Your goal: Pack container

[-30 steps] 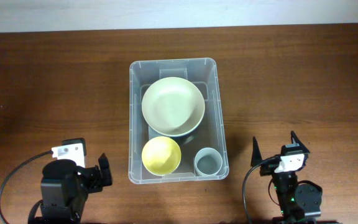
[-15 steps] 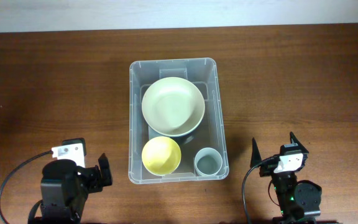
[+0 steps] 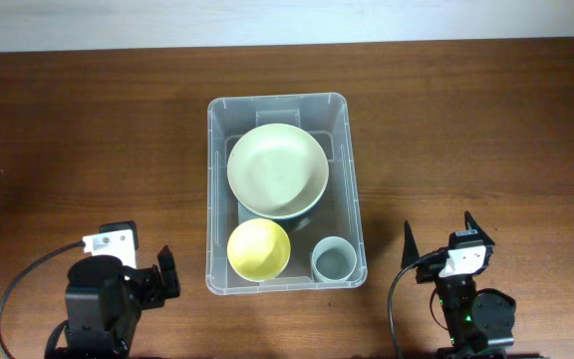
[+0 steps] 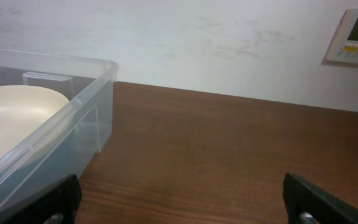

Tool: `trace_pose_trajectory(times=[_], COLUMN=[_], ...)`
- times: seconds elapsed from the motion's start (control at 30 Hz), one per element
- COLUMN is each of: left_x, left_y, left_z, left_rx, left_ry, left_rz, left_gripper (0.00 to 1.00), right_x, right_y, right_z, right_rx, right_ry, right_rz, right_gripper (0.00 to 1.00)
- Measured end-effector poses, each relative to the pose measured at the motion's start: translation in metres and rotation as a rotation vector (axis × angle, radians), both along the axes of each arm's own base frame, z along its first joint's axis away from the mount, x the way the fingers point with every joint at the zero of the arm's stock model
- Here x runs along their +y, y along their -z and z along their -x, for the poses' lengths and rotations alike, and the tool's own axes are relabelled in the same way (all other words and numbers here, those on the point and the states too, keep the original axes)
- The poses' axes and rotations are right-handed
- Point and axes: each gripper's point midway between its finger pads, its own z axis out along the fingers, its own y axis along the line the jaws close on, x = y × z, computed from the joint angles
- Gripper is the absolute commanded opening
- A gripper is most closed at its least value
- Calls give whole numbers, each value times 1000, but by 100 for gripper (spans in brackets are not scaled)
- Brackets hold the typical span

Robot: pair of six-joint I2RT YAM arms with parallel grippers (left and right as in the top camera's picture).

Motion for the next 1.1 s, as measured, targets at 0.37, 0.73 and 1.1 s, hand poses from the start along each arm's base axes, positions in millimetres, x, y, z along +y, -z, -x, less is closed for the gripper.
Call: trace_pose_trajectory(times=[0.37, 0.73, 1.1], left_x=[0, 0, 3], left_y=[0, 0, 34], left_z=[0, 0, 14], left_rx=[0, -1, -54], left_ry=[0, 0, -8], left_rz=[0, 0, -4], left_gripper=[99, 99, 100], right_x=[0, 0, 0], right_y=[0, 0, 0], right_z=[0, 0, 0], right_rx=[0, 0, 0], right_ry=[0, 0, 0], right_rz=[0, 0, 0], right_gripper=[99, 99, 99])
